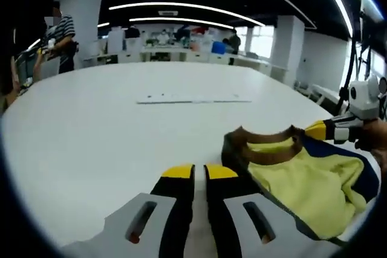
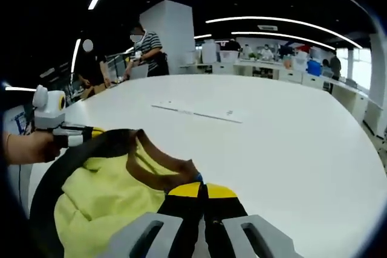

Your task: Fold the garment on the visible template until the final outline fits inside the template.

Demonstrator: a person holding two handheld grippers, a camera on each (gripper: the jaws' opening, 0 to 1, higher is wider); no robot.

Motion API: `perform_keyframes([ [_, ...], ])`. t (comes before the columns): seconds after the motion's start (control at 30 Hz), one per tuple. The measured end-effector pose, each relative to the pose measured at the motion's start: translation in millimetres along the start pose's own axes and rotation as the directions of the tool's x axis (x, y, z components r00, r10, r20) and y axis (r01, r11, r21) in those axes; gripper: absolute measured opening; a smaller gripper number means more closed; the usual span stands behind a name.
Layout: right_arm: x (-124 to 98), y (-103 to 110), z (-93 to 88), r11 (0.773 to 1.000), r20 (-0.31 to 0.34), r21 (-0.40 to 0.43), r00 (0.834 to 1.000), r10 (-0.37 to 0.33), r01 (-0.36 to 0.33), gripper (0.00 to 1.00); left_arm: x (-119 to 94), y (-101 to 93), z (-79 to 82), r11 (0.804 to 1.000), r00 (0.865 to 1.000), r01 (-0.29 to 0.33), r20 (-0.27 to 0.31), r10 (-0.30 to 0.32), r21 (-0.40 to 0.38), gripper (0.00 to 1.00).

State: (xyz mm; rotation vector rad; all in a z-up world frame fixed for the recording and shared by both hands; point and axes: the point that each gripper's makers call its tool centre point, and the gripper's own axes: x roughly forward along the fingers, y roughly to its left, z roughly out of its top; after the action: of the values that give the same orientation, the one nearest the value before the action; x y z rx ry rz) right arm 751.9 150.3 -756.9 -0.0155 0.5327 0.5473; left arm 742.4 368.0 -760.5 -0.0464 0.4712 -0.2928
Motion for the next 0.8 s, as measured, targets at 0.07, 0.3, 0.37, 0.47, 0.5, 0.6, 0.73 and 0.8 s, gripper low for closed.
perform_keyframes([
  [0.07, -3, 0, 4.7, 1.0, 0.006, 0.005, 1.0, 0.0, 0.0, 0.01, -2, 0.5, 4.5, 1.0, 1.0, 0.004, 0.012, -0.004, 0.004, 0.11],
  [0.3, -15, 5, 20.1, 0.998, 0.031, 0.048, 0.999, 0.037, -0.038, 0.21, -11, -4.1, 21.4, 0.999, 0.998, 0.036, 0.059, -0.036, 0.01, 0.32],
  [0.37, -21, 5, 22.6, 0.998, 0.026, 0.048, 0.999, 0.048, -0.049, 0.26, -16, -6.0, 26.3, 0.999, 0.996, 0.05, 0.072, -0.051, 0.016, 0.35],
  [0.47, -32, 5, 24.1, 0.997, 0.011, 0.047, 0.998, 0.057, -0.058, 0.37, -22, -7.8, 29.8, 0.998, 0.995, 0.059, 0.078, -0.061, 0.025, 0.42],
  [0.5, -35, 5, 23.7, 0.998, 0.003, 0.036, 0.998, 0.059, -0.06, 0.4, -25, -9.0, 30.8, 0.997, 0.994, 0.067, 0.083, -0.069, 0.026, 0.43],
  [0.6, -45, 6, 22.7, 0.998, -0.018, 0.007, 0.997, 0.07, -0.07, 0.46, -33, -17.1, 30.4, 0.994, 0.99, 0.104, 0.09, -0.106, 0.027, 0.49],
  [0.73, -60, 9, 22.2, 0.997, -0.038, -0.019, 0.996, 0.077, -0.078, 0.52, -48, -27.2, 26.5, 0.988, 0.985, 0.145, 0.088, -0.149, 0.048, 0.57],
  [0.8, -68, 13, 21.5, 0.996, -0.047, -0.025, 0.995, 0.088, -0.089, 0.54, -56, -32.0, 24.5, 0.984, 0.982, 0.167, 0.082, -0.171, 0.062, 0.6],
])
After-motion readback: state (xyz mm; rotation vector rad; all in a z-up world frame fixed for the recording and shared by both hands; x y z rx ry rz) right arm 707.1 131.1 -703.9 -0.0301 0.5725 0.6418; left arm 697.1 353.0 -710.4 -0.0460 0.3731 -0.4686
